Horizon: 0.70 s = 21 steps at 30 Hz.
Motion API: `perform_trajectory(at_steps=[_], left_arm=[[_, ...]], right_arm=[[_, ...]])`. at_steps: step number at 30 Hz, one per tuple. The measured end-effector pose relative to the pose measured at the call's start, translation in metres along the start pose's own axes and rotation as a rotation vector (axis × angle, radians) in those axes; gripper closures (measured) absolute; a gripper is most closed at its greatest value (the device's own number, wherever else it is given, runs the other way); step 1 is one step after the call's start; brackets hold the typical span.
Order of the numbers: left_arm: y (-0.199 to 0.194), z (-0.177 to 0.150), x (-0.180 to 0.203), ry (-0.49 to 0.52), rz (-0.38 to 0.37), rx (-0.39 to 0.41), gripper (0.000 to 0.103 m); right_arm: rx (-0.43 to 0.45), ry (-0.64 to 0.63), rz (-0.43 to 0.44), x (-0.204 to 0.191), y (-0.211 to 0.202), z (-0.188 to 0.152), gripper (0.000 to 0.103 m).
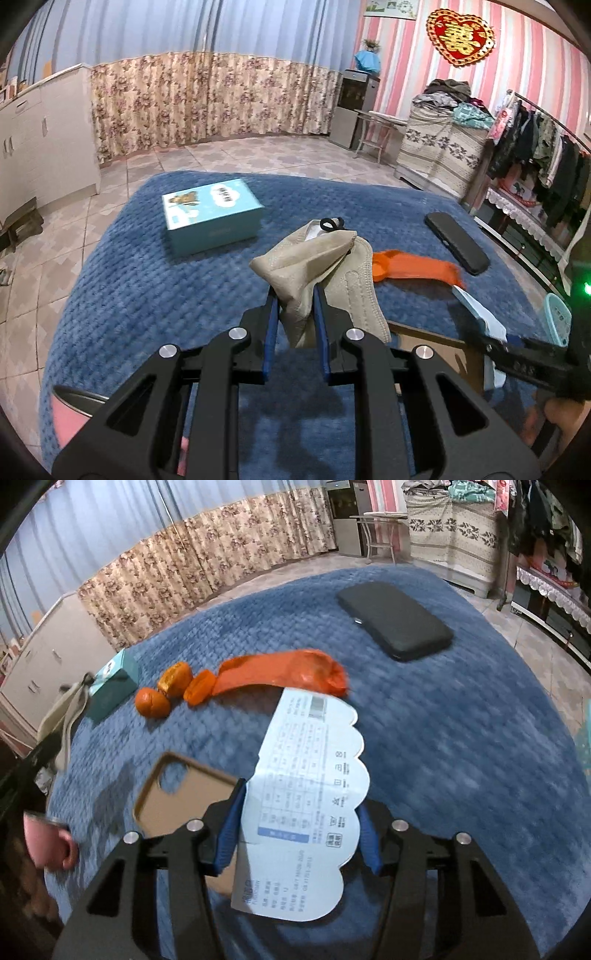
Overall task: Collect trash
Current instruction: 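Grasp the white printed leaflet with the right tool while the left tool holds the cloth bag, then carry the cloth bag and leaflet in both tools over the blue basket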
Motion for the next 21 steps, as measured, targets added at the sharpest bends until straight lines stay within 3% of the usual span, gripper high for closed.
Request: perform_trajectory(at_steps=[10, 21], left_arm=[[0.011, -0.011, 0.068, 0.075, -0.065, -0.022, 0.086], [0.026, -0.027, 0.127, 0.138, -0.125, -0.058, 0.086]], right_arm=[[0.045, 0.007, -0.039, 0.075, -0.034, -0.026, 0.05], [0.089, 0.162, -0.056, 0.161, -0.043, -0.036, 0.05]])
Point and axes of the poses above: each gripper's, at about its wrist camera, not at the fingertips, and y roughly the way its jaws point, x to its right, z to its top, the point moved 1 cm from there along y, roughly the way its jaws point, and after that the axes turned 13 degrees about -z, right-handed, at the moved point
